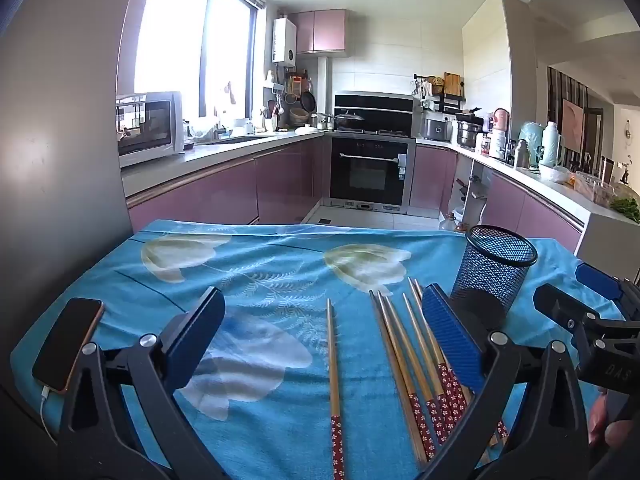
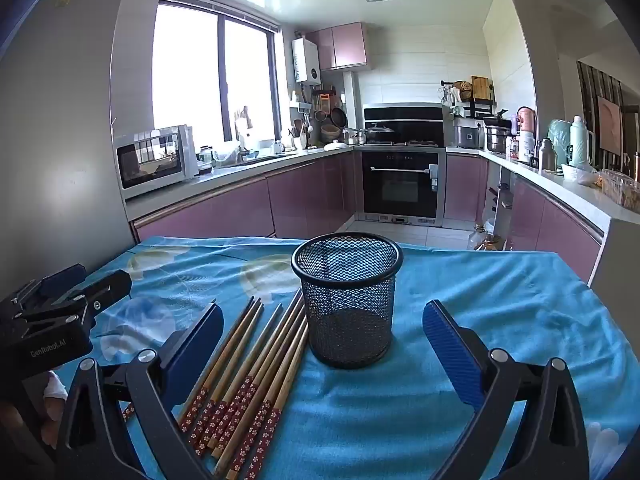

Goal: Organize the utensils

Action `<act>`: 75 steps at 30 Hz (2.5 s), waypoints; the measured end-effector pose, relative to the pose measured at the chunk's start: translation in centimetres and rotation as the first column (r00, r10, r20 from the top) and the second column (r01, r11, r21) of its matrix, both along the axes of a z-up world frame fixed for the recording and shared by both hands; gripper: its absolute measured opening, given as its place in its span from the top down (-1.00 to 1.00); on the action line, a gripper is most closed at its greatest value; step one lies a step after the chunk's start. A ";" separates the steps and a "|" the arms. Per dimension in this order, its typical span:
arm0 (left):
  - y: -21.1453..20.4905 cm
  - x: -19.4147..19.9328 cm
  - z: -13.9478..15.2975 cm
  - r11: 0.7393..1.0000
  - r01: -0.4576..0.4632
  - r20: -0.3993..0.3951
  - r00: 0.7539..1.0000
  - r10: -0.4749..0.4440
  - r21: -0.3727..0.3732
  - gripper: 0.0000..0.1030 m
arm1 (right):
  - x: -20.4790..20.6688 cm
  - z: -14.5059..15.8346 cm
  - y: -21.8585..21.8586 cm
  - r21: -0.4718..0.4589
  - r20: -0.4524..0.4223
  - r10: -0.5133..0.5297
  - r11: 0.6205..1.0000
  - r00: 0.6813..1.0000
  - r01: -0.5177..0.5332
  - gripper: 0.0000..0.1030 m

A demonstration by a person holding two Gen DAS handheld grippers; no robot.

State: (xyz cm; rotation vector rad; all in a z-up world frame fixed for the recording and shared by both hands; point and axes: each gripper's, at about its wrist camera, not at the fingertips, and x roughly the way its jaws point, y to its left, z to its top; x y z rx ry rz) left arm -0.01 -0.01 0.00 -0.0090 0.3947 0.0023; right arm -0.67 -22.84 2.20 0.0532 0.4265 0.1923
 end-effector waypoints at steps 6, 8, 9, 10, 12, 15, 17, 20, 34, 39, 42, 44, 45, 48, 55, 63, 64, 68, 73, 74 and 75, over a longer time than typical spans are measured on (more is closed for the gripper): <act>0.0 0.0 0.0 1.000 0.000 0.002 1.000 0.000 0.000 -0.89 | 0.0 0.0 -0.1 0.001 0.001 -0.003 1.000 1.000 0.003 -0.88; 0.0 0.0 0.0 1.000 0.000 0.003 1.000 0.000 0.000 -0.89 | 0.0 0.0 -0.1 0.003 0.003 -0.004 1.000 1.000 0.004 -0.88; 0.0 0.0 0.0 1.000 0.000 0.003 1.000 0.000 -0.002 -0.89 | 0.0 0.0 -0.1 0.003 0.003 -0.005 1.000 1.000 0.005 -0.88; 0.0 0.0 0.0 1.000 0.000 0.003 1.000 0.000 -0.003 -0.89 | 0.0 0.0 -0.1 0.003 0.003 -0.005 1.000 1.000 0.005 -0.88; -0.1 0.1 -0.1 1.000 0.002 0.003 1.000 -0.002 -0.004 -0.89 | 0.0 -0.1 0.1 0.002 0.006 -0.006 1.000 1.000 0.006 -0.88; 0.0 0.1 0.0 1.000 0.001 0.004 1.000 -0.001 -0.005 -0.89 | 0.3 -0.1 -0.2 0.003 0.010 -0.009 1.000 1.000 0.008 -0.88; 0.3 0.1 0.0 1.000 0.000 0.007 1.000 0.000 -0.006 -0.89 | 0.3 0.0 0.1 0.001 0.011 -0.009 1.000 1.000 0.009 -0.88; 0.0 0.3 -0.3 1.000 0.001 0.011 1.000 -0.001 -0.008 -0.89 | 0.2 0.2 -0.2 0.007 0.011 -0.008 1.000 1.000 0.008 -0.88; 0.0 -0.2 0.1 1.000 0.010 0.017 1.000 -0.009 -0.021 -0.89 | -0.1 0.5 0.1 0.006 0.026 -0.013 1.000 1.000 0.013 -0.88; 0.0 -0.2 0.0 1.000 0.013 0.014 1.000 -0.012 -0.023 -0.89 | -0.1 0.5 0.0 0.006 0.029 -0.016 1.000 0.999 0.016 -0.88; 0.0 -0.2 -0.1 1.000 0.012 0.015 1.000 -0.012 -0.023 -0.89 | 0.0 0.5 0.1 0.003 0.030 -0.018 1.000 0.999 0.018 -0.88; 0.0 -0.2 0.0 1.000 0.013 0.014 1.000 -0.013 -0.023 -0.89 | 0.1 0.5 0.2 0.002 0.029 -0.019 1.000 0.999 0.019 -0.88; 0.0 -0.2 0.0 1.000 0.012 0.014 1.000 -0.011 -0.022 -0.89 | 0.1 0.5 0.1 0.001 0.029 -0.021 1.000 0.999 0.021 -0.88; 0.0 -0.2 0.0 1.000 0.012 0.014 1.000 -0.011 -0.022 -0.89 | 0.1 0.4 0.0 0.000 0.030 -0.021 1.000 0.999 0.021 -0.88; -0.1 -0.2 0.0 1.000 0.011 0.014 1.000 -0.011 -0.020 -0.89 | 0.0 0.4 -0.1 0.002 0.034 -0.020 1.000 0.999 0.020 -0.88; 0.0 -0.1 -0.1 1.000 0.008 0.014 1.000 -0.007 -0.017 -0.89 | -0.1 0.1 -0.3 0.007 0.024 -0.015 1.000 1.000 0.015 -0.88; 0.0 -0.1 -0.1 1.000 0.008 0.013 1.000 -0.007 -0.017 -0.89 | 0.0 0.1 -0.3 0.008 0.022 -0.014 1.000 1.000 0.014 -0.88; 0.0 -0.1 -0.2 1.000 0.004 0.008 1.000 -0.004 -0.015 -0.89 | 0.0 0.0 -0.2 0.008 0.017 -0.011 1.000 1.000 0.011 -0.88; 0.1 0.0 -0.2 1.000 0.003 0.006 1.000 -0.003 -0.014 -0.89 | 0.0 0.0 -0.2 0.012 0.014 -0.014 1.000 1.000 0.014 -0.88; 0.1 -0.1 -0.2 1.000 0.002 0.005 1.000 -0.002 -0.014 -0.89 | 0.0 0.0 -0.2 0.013 0.014 -0.014 1.000 1.000 0.014 -0.88; 0.1 -0.1 -0.2 1.000 0.002 0.006 1.000 -0.002 -0.014 -0.89 | -0.1 -0.1 -0.3 0.013 0.013 -0.014 1.000 1.000 0.013 -0.88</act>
